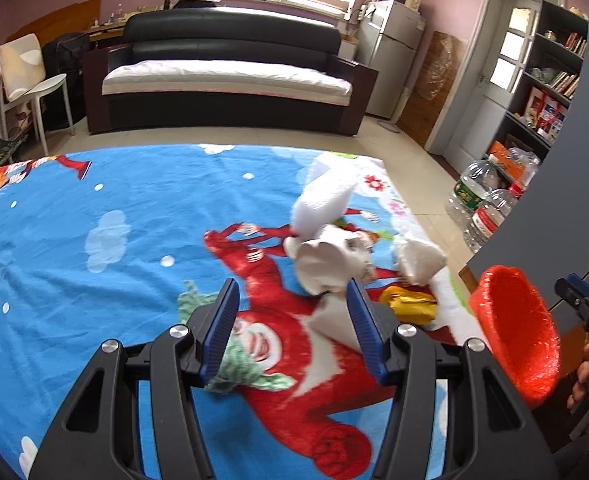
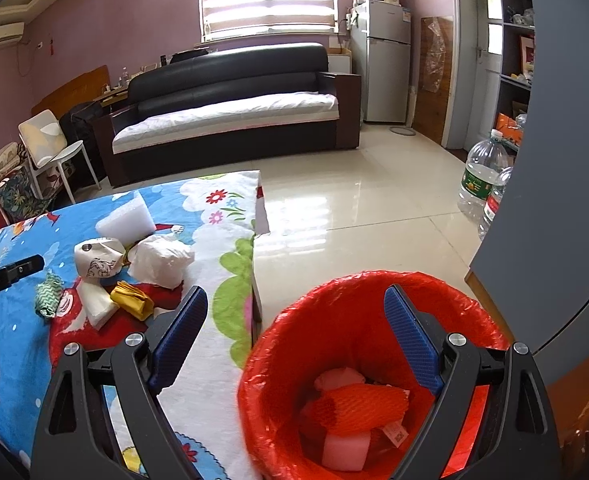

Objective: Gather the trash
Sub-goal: 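Grasp the green-white striped cloth with the left tool while the right tool grasps the yellow packet, then carry the striped cloth and yellow packet over the red bin and open both tools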

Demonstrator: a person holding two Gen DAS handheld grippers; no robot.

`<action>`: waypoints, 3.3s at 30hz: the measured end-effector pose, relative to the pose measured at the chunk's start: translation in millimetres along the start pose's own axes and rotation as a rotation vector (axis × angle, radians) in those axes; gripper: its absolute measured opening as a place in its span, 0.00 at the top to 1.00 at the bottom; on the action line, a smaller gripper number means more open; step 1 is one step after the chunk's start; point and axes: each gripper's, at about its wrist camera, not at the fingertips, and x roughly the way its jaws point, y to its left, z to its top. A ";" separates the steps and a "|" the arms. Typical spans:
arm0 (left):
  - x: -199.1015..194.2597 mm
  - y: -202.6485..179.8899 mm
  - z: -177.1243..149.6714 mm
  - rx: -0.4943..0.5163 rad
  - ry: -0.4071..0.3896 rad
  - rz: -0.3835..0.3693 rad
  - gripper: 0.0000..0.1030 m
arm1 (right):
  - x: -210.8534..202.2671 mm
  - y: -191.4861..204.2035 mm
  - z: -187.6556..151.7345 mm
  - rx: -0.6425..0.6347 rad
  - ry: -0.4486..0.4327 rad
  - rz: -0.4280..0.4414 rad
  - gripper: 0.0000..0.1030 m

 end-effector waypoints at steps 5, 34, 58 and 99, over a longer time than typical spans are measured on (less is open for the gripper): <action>6.4 11.4 -4.2 -0.014 0.021 0.029 0.48 | 5.7 12.8 3.7 -0.001 0.009 0.020 0.18; 48.6 32.6 -22.7 0.006 0.190 0.140 0.66 | 77.6 135.2 -8.1 -0.070 0.159 0.116 0.18; 23.2 35.2 -6.9 -0.033 0.118 0.106 0.71 | 123.1 165.9 -10.8 -0.064 0.267 0.059 0.32; -2.2 -119.2 8.4 0.156 -0.032 -0.146 0.71 | -3.2 6.2 4.2 -0.049 0.101 -0.051 0.45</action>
